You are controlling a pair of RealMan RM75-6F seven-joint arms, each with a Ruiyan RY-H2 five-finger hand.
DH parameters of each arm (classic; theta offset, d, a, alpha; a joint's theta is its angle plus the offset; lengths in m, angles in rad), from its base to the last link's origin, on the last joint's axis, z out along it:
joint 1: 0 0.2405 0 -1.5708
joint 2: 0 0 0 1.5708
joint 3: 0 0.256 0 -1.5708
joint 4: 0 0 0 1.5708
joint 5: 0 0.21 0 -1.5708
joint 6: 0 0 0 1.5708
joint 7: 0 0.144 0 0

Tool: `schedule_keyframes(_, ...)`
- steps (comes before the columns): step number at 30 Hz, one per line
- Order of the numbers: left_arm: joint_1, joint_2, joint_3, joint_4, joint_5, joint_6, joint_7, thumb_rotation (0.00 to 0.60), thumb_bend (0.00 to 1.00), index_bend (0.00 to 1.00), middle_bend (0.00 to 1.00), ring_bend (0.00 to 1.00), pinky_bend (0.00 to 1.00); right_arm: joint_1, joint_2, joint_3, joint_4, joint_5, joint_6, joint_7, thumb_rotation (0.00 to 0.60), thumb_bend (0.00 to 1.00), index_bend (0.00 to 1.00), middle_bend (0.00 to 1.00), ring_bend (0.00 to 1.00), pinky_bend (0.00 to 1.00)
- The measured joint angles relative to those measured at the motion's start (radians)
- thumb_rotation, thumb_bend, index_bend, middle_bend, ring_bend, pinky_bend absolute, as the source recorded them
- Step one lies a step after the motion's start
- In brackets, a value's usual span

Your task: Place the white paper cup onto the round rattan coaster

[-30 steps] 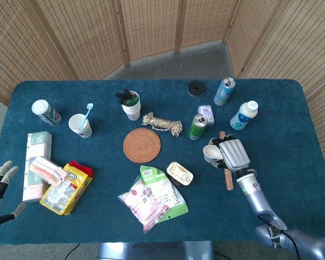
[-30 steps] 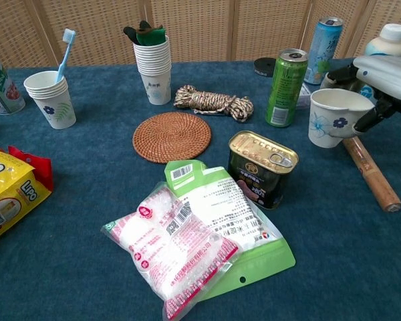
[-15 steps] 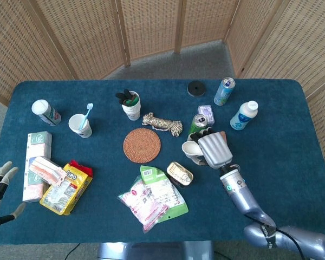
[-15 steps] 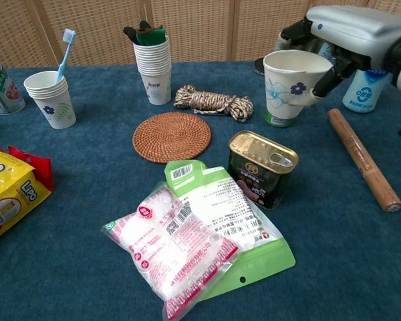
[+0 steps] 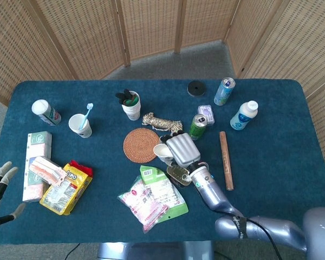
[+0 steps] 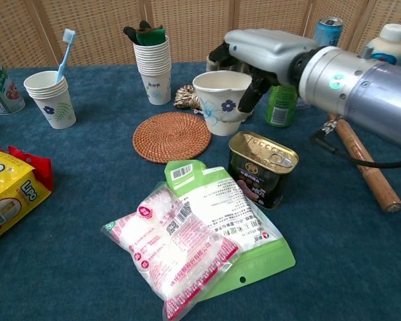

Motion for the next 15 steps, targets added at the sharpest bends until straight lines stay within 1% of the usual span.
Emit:
schedule_keyframes(8, -0.005, -0.005, 0.0, -0.002, -0.012, -0.017, 0.011, 0.6, 0.32, 0.0, 0.0, 0.0, 0.0, 0.098, -0.105, 0.024, 0.11, 0.062, -0.032, -0.048, 0.6, 0.26, 0.41, 0.51, 0.4, 0.39)
schedule_keyframes(15, -0.002, -0.002, -0.007, -0.003, -0.02, -0.005, 0.001, 0.6, 0.32, 0.0, 0.0, 0.0, 0.0, 0.168, -0.168, 0.044, 0.209, 0.107, -0.057, -0.076, 0.6, 0.26, 0.41, 0.51, 0.4, 0.38)
